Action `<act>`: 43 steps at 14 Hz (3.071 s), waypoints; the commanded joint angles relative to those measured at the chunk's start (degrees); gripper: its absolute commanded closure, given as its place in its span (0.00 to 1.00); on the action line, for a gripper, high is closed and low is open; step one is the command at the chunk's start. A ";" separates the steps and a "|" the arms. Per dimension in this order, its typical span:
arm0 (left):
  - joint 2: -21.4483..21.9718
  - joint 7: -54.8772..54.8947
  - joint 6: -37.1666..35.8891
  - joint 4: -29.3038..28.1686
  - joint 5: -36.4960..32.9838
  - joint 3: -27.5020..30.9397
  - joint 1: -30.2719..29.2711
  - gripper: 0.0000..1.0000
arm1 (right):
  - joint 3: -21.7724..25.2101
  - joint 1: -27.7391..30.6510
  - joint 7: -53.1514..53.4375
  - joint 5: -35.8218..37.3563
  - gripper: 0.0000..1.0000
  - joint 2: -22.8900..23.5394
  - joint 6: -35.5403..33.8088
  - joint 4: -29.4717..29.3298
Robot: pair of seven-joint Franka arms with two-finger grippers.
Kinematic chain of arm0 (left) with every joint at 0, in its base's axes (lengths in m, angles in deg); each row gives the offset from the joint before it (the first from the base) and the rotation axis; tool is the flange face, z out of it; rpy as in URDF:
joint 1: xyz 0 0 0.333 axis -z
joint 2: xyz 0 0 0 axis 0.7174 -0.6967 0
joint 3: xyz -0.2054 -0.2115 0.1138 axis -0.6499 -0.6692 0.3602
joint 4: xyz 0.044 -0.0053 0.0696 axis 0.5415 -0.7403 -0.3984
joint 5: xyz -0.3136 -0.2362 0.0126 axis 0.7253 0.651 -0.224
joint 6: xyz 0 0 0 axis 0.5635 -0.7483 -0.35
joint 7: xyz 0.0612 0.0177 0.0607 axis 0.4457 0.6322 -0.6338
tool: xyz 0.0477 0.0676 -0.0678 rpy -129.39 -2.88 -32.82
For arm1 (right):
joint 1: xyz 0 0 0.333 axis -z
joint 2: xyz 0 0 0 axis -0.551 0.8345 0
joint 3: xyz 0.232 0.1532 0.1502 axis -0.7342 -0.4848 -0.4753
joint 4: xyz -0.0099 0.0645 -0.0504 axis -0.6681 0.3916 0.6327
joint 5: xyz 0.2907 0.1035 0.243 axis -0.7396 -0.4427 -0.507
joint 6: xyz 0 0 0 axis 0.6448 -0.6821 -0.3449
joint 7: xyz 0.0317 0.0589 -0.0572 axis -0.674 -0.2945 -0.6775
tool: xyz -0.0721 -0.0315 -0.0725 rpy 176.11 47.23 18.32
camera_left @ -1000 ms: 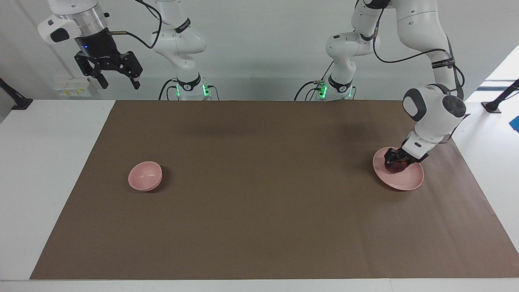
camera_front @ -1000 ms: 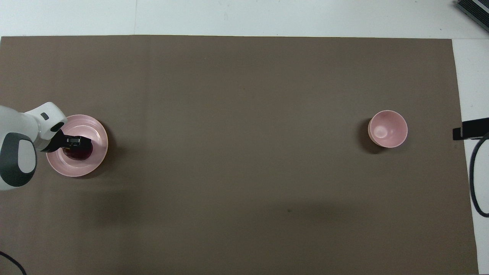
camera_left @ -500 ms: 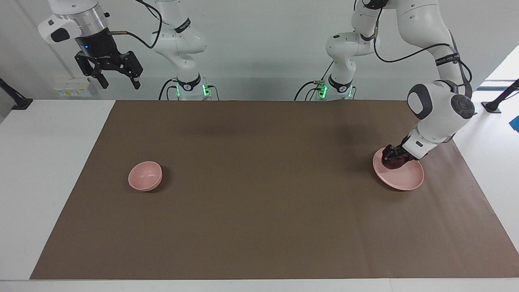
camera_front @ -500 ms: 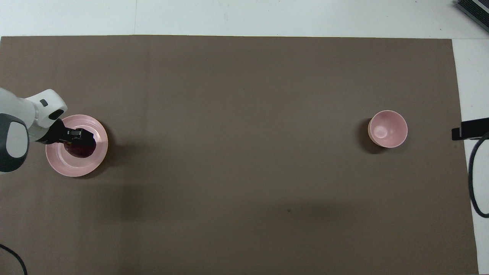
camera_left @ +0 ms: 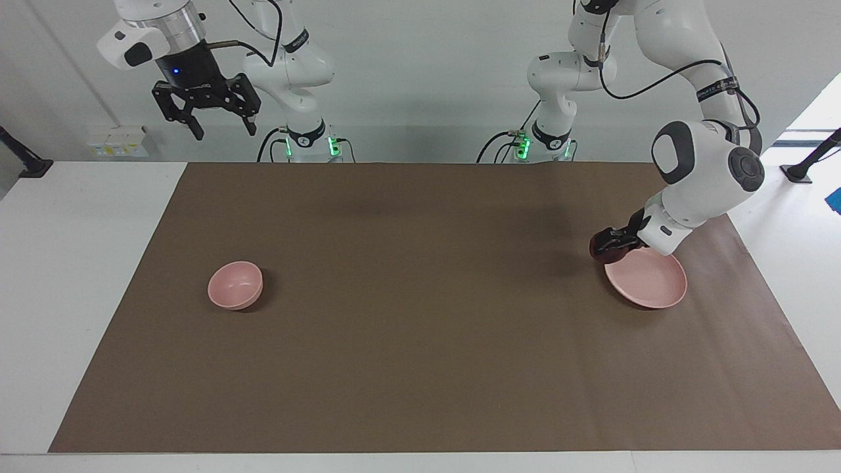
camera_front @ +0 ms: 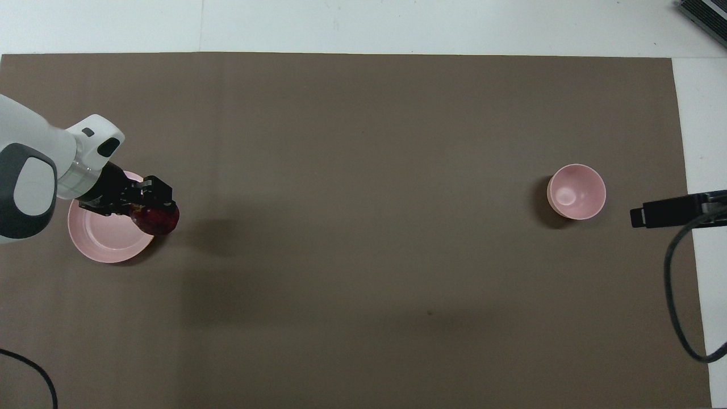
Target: Move apple from plate to bowl
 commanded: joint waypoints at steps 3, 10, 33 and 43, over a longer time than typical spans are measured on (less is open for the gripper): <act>-0.92 -13.58 -5.02 2.02 13.00 0.23 3.29 1.00 | 0.13 0.85 -10.92 -12.87 0.00 -0.66 6.16 8.25; -0.57 -32.23 -10.30 1.23 39.80 -0.48 4.52 1.00 | 0.13 1.03 -17.17 -30.98 0.00 1.19 9.18 14.58; 6.89 -36.11 5.68 -10.55 79.79 -5.22 16.30 1.00 | -0.04 -10.31 -21.04 -59.67 0.00 1.98 27.11 28.48; 6.64 -36.11 13.60 -11.26 87.38 -9.53 20.87 1.00 | -0.04 -9.43 -18.50 -60.90 0.00 2.42 23.68 28.31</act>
